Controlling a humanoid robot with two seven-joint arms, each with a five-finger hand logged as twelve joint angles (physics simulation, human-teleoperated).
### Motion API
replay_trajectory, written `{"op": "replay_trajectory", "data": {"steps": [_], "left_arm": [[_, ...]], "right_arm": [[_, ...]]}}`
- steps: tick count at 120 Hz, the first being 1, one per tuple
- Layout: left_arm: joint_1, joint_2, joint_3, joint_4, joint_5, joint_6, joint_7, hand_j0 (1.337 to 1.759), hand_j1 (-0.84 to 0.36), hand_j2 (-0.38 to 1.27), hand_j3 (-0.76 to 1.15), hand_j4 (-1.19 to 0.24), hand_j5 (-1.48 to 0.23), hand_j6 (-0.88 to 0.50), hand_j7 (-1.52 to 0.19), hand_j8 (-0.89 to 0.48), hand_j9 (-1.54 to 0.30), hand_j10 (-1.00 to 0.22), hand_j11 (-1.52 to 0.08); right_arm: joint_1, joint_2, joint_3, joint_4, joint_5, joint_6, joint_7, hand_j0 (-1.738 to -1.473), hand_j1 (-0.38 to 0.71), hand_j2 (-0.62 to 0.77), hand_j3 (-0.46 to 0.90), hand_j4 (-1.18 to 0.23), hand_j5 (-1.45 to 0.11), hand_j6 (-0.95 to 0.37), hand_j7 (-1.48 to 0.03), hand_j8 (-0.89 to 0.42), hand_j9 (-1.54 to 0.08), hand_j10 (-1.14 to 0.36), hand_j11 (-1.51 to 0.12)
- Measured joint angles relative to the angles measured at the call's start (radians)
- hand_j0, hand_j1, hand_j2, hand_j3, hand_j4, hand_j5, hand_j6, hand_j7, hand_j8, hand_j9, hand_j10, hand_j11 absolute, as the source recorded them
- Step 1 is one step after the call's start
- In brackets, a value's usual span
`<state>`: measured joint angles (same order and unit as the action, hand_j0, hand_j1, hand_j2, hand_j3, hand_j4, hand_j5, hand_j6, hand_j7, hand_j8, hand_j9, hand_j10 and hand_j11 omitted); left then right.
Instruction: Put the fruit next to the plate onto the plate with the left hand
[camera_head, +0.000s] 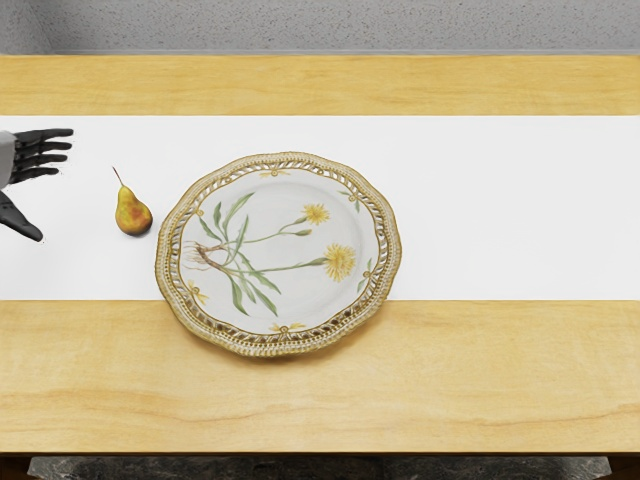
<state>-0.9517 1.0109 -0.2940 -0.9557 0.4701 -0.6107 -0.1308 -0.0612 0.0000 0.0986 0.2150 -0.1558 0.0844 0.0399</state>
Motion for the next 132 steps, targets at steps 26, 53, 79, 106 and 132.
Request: {"op": "replay_trajectory", "data": {"steps": [26,53,79,106,132], "left_arm": [[-0.002,-0.047,-0.002,0.062,-0.028,0.0,0.0,1.658,0.35,0.0,0.0,0.0,0.0,0.0,0.0,0.0,0.0,0.0,0.0],[-0.002,-0.098,-0.003,0.107,0.087,0.0,-0.084,1.658,0.35,0.0,0.0,0.0,0.0,0.0,0.0,0.0,0.0,0.0,0.0],[0.031,-0.161,0.004,0.104,0.369,0.01,-0.382,1.658,0.35,0.0,0.0,0.0,0.0,-0.01,0.0,0.0,0.0,0.0,0.0],[0.041,-0.133,0.023,0.098,0.492,0.091,-0.469,1.658,0.35,0.0,0.0,-0.01,0.0,-0.01,0.0,-0.01,0.0,0.0,0.0],[0.029,-0.168,0.027,0.199,0.452,0.167,-0.479,1.658,0.35,0.0,0.0,-0.01,0.0,-0.01,0.0,-0.01,0.0,0.0,0.0]], "right_arm": [[0.0,0.0,0.004,0.0,0.001,0.0,0.0,-1.658,-0.31,-0.01,0.0,-0.03,-0.04,-0.03,-0.04,-0.03,-0.04,-0.03,-0.04],[-0.001,0.0,0.001,0.0,0.001,0.0,0.0,-1.658,-0.31,-0.01,0.0,-0.03,-0.04,-0.03,-0.04,-0.03,-0.04,-0.03,-0.04],[-0.002,0.0,0.0,0.0,0.001,0.0,0.0,-1.658,-0.31,-0.01,0.0,-0.03,-0.04,-0.03,-0.04,-0.03,-0.04,-0.03,-0.04],[-0.003,0.0,-0.001,0.0,0.001,0.0,0.0,-1.658,-0.31,-0.01,0.0,-0.03,-0.04,-0.03,-0.04,-0.03,-0.04,-0.03,-0.04],[-0.007,0.0,-0.001,0.001,0.0,0.0,0.0,-1.658,-0.31,-0.01,0.0,-0.03,-0.04,-0.03,-0.04,-0.03,-0.04,-0.03,-0.04]]}}
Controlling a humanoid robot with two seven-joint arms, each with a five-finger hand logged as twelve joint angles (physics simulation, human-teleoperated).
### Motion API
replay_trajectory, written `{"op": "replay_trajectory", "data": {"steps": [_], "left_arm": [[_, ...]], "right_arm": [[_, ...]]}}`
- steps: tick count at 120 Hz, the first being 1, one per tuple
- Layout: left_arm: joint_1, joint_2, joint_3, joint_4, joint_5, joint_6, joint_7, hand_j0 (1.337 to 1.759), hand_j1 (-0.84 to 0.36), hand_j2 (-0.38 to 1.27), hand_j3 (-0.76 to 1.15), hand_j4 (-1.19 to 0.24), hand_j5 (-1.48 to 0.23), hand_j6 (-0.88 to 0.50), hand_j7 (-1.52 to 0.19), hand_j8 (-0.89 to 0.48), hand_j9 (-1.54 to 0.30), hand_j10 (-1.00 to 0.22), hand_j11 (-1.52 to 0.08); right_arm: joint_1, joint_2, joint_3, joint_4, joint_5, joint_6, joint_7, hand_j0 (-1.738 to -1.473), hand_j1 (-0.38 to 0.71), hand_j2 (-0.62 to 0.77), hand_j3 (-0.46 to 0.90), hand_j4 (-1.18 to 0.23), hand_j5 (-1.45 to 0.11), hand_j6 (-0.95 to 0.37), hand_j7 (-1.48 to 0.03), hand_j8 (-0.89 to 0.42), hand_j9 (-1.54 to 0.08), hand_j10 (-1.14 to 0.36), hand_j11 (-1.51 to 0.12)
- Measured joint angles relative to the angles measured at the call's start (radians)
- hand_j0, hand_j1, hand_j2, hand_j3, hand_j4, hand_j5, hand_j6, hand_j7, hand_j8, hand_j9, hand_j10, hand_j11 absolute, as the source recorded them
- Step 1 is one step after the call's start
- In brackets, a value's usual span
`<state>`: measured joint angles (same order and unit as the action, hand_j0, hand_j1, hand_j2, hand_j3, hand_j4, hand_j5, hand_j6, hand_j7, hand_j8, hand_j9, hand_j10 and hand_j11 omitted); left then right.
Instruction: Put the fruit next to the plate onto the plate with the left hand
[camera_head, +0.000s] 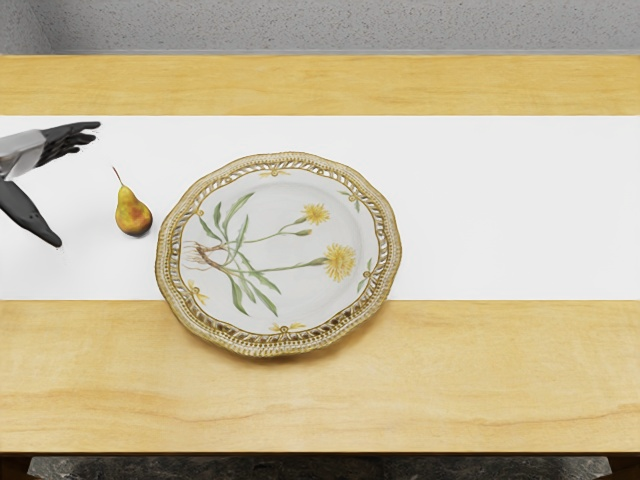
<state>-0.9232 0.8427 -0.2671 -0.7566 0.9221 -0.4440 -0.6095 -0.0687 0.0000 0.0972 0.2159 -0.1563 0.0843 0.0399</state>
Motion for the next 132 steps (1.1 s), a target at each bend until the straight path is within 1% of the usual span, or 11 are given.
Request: {"op": "replay_trajectory", "data": {"steps": [18,32,41,54,66,105,115,132], "left_arm": [[-0.005,-0.094,0.001,0.116,-0.02,0.0,-0.001,1.658,0.35,0.0,0.0,-0.01,0.0,-0.01,0.0,-0.01,0.0,0.0,0.0],[0.005,-0.118,0.003,0.16,-0.024,-0.004,-0.001,1.658,0.35,0.0,0.0,-0.01,0.0,-0.01,0.0,-0.01,0.0,0.0,0.0],[0.009,-0.136,0.005,0.171,-0.026,-0.006,-0.001,1.658,0.35,0.0,0.0,-0.01,0.0,-0.01,0.0,-0.01,0.0,0.0,0.0],[0.005,-0.203,0.022,0.196,-0.026,-0.006,-0.001,1.658,0.35,0.0,0.0,-0.01,0.0,-0.01,0.0,-0.01,0.0,0.0,0.0],[0.003,-0.212,0.037,0.209,-0.025,-0.007,-0.001,1.658,0.35,0.0,0.0,-0.01,0.0,-0.01,0.0,-0.01,0.0,0.0,0.0],[-0.006,-0.241,0.076,0.218,-0.028,-0.021,-0.002,1.658,0.35,0.0,0.0,0.0,0.0,-0.01,0.0,0.0,0.0,0.0,0.0],[-0.006,-0.258,0.081,0.218,-0.035,-0.026,-0.001,1.658,0.35,0.01,0.0,-0.02,0.0,-0.02,0.0,-0.02,0.0,-0.02,0.0],[-0.01,-0.259,0.093,0.222,-0.034,-0.027,-0.001,1.658,0.35,0.01,0.0,-0.03,0.0,-0.03,0.0,-0.02,0.0,-0.02,0.0]], "right_arm": [[-0.004,0.0,0.0,0.0,0.0,0.0,0.0,-1.658,-0.31,-0.01,0.0,-0.03,-0.04,-0.03,-0.04,-0.03,-0.04,-0.03,-0.04],[-0.006,0.0,-0.001,0.0,0.0,0.0,0.0,-1.658,-0.31,-0.01,0.0,-0.03,-0.04,-0.03,-0.04,-0.03,-0.04,-0.03,-0.04],[-0.007,0.0,-0.001,0.0,0.0,0.0,0.0,-1.658,-0.31,-0.01,0.0,-0.03,-0.04,-0.03,-0.04,-0.03,-0.04,-0.03,-0.04],[-0.011,0.0,-0.001,0.0,0.0,0.0,0.0,-1.658,-0.31,-0.01,0.0,-0.03,-0.04,-0.03,-0.04,-0.03,-0.04,-0.03,-0.04],[-0.013,0.0,-0.001,0.0,0.0,0.0,0.0,-1.658,-0.31,-0.01,0.0,-0.03,-0.04,-0.03,-0.04,-0.03,-0.04,-0.03,-0.04],[-0.015,0.0,-0.001,0.0,0.0,0.0,0.0,-1.658,-0.31,-0.01,0.0,-0.03,-0.04,-0.03,-0.04,-0.03,-0.04,-0.03,-0.04],[-0.018,0.0,-0.001,0.0,0.0,0.0,0.0,-1.658,-0.31,-0.01,0.0,-0.03,-0.04,-0.03,-0.04,-0.03,-0.04,-0.03,-0.04],[-0.02,0.0,-0.001,0.0,0.0,0.0,0.0,-1.658,-0.31,-0.01,0.0,-0.03,-0.04,-0.03,-0.04,-0.03,-0.04,-0.03,-0.04]]}}
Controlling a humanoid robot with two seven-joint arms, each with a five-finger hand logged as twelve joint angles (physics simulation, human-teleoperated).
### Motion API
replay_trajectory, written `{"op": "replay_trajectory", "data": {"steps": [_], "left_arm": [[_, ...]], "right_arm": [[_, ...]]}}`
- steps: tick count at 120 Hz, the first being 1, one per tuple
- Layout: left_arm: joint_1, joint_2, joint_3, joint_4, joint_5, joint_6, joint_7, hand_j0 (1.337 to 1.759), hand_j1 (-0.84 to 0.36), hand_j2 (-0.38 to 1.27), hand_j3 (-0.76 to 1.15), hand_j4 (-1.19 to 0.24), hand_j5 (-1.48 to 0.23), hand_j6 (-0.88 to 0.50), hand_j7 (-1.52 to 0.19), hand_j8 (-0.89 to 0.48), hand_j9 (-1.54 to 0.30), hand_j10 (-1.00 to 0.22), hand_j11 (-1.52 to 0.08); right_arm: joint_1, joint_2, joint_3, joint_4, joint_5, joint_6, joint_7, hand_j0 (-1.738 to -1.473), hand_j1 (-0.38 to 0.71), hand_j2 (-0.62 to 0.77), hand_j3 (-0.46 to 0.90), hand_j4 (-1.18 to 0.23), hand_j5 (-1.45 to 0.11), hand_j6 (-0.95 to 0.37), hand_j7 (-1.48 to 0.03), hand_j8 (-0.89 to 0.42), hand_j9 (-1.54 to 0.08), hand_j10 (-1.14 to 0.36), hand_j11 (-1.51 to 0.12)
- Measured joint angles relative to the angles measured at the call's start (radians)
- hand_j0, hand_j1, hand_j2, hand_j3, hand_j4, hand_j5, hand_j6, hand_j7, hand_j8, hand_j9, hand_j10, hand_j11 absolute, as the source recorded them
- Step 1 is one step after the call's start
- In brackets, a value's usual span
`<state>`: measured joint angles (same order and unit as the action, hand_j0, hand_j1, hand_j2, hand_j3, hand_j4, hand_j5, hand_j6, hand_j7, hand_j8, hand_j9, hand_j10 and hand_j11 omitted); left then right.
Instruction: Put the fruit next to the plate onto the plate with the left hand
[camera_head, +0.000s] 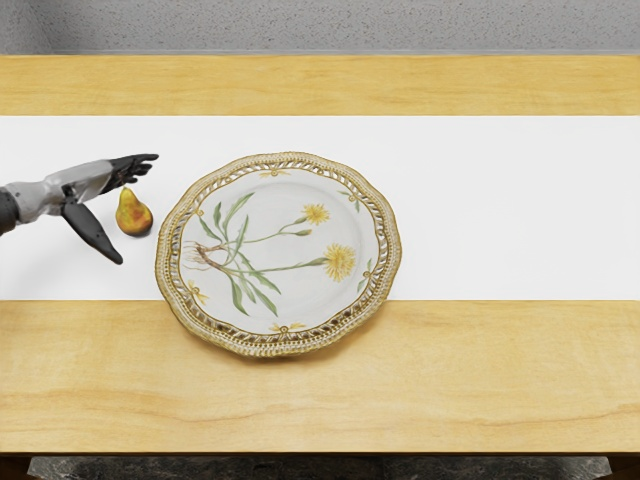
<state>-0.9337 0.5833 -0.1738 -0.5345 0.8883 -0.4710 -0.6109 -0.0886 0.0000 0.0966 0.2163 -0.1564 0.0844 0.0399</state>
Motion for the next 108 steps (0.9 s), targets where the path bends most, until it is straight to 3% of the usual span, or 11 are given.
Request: {"op": "replay_trajectory", "data": {"steps": [38,63,108], "left_arm": [[0.001,-0.016,0.003,0.004,-0.01,0.003,0.0,1.658,0.32,0.01,0.0,-0.04,-0.04,-0.04,-0.03,-0.04,-0.03,-0.04,-0.03],[-0.002,-0.018,0.017,0.034,-0.011,0.016,0.0,1.658,0.17,0.02,0.0,-0.15,-0.2,-0.15,-0.19,-0.15,-0.19,-0.15,-0.19],[-0.028,-0.043,0.107,0.107,0.011,0.071,0.0,1.658,0.03,0.06,0.0,-0.28,-0.35,-0.28,-0.35,-0.28,-0.35,-0.28,-0.35]], "right_arm": [[-0.006,0.0,0.0,0.0,0.0,0.0,0.0,-1.658,-0.31,-0.01,0.0,-0.03,-0.04,-0.03,-0.04,-0.03,-0.04,-0.03,-0.04],[-0.007,0.0,0.0,0.0,0.0,0.0,0.0,-1.658,-0.31,-0.01,0.0,-0.03,-0.04,-0.03,-0.04,-0.03,-0.04,-0.03,-0.04],[-0.007,0.0,0.001,0.003,0.0,0.0,0.0,-1.658,-0.31,-0.01,0.0,-0.03,-0.04,-0.03,-0.04,-0.03,-0.04,-0.03,-0.04]]}}
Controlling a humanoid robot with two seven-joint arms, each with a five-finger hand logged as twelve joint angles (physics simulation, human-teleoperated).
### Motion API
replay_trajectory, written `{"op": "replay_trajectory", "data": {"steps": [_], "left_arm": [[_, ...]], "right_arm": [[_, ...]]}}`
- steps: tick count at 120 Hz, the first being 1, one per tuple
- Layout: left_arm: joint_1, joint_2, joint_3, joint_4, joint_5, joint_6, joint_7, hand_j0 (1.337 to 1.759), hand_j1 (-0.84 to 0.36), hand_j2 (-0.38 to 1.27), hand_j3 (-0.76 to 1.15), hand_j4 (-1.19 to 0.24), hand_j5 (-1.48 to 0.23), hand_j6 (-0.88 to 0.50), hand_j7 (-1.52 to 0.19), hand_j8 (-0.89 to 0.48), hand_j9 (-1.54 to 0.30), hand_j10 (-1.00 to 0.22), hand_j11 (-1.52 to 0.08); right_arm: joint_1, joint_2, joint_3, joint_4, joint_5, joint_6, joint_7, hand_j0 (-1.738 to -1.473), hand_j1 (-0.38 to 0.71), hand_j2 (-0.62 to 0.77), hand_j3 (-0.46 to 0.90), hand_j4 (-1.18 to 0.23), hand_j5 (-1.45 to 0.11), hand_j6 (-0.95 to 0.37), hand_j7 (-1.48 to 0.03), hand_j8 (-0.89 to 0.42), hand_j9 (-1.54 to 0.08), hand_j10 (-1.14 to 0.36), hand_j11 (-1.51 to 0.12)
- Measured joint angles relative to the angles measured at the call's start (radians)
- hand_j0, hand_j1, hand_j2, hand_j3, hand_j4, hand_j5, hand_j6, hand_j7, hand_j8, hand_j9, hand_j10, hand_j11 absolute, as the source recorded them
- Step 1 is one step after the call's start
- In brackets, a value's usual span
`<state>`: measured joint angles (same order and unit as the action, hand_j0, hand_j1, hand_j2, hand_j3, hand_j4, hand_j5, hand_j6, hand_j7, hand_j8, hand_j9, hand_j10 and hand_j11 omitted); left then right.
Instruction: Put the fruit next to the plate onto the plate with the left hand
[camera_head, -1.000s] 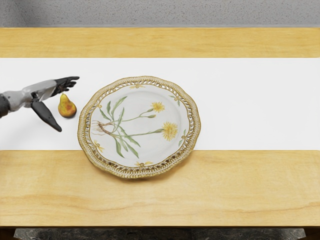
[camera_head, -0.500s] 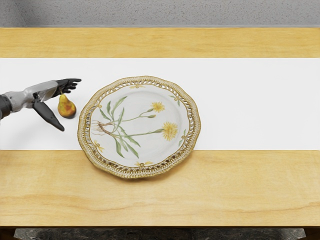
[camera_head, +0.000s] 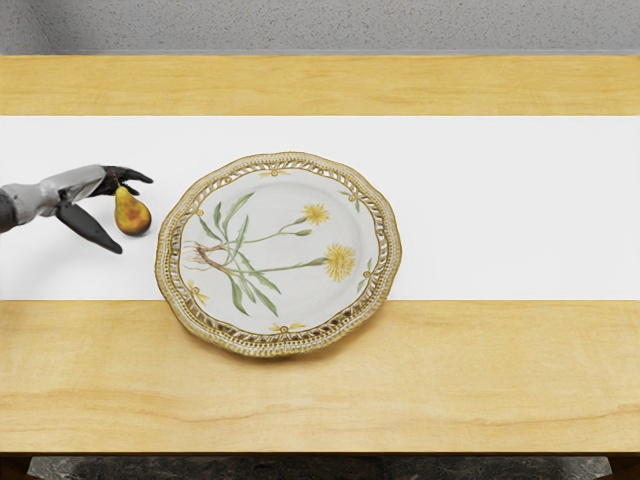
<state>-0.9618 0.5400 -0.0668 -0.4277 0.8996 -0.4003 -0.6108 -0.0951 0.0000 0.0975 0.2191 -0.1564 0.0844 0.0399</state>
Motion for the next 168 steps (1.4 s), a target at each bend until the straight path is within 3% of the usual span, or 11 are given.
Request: {"op": "replay_trajectory", "data": {"steps": [46,65,72,126,147,168], "left_arm": [[-0.017,-0.017,0.045,0.013,-0.002,0.003,0.0,1.658,-0.23,0.1,0.0,-0.5,-0.62,-0.49,-0.63,-0.42,-0.63,-0.49,-0.63],[-0.015,-0.014,0.047,0.014,-0.004,0.001,0.0,1.657,-0.28,0.36,0.0,-0.62,-0.77,-0.56,-0.78,-0.48,-0.79,-0.61,-0.79],[-0.018,-0.014,0.05,0.014,-0.002,0.001,0.0,1.657,-0.29,0.41,0.0,-0.65,-0.83,-0.52,-0.84,-0.46,-0.85,-0.64,-0.85],[-0.069,0.026,0.059,0.001,-0.093,-0.064,0.0,1.655,-0.32,0.45,0.0,-0.72,-1.03,-0.4,-1.01,-0.34,-1.02,-0.57,-1.01],[-0.078,0.1,0.059,-0.077,-0.17,-0.092,0.002,1.655,-0.33,0.47,0.0,-0.72,-1.05,-0.39,-1.02,-0.35,-1.02,-0.57,-1.02],[-0.087,0.163,0.054,-0.202,-0.231,-0.097,0.035,1.654,-0.34,0.49,0.0,-0.71,-1.05,-0.39,-1.01,-0.36,-1.03,-0.59,-1.03]], "right_arm": [[0.0,0.0,0.0,0.0,0.0,0.0,0.0,-1.658,-0.31,-0.01,0.0,-0.03,-0.04,-0.03,-0.04,-0.03,-0.04,-0.03,-0.04],[0.0,0.0,0.0,0.0,0.0,0.0,0.0,-1.658,-0.31,-0.01,0.0,-0.03,-0.04,-0.03,-0.04,-0.03,-0.04,-0.03,-0.04],[0.0,0.0,0.0,0.0,0.0,0.0,0.0,-1.658,-0.31,-0.01,0.0,-0.03,-0.04,-0.03,-0.04,-0.03,-0.04,-0.03,-0.04],[-0.001,0.0,0.001,0.001,0.0,0.0,0.0,-1.658,-0.31,-0.01,0.0,-0.03,-0.04,-0.03,-0.04,-0.03,-0.04,-0.03,-0.04],[-0.001,0.0,0.0,0.002,0.001,0.0,0.0,-1.658,-0.31,-0.01,0.0,-0.03,-0.04,-0.03,-0.04,-0.03,-0.04,-0.03,-0.04],[-0.002,0.0,0.001,0.002,0.0,0.0,0.0,-1.658,-0.31,-0.01,0.0,-0.03,-0.04,-0.03,-0.04,-0.03,-0.04,-0.03,-0.04]]}}
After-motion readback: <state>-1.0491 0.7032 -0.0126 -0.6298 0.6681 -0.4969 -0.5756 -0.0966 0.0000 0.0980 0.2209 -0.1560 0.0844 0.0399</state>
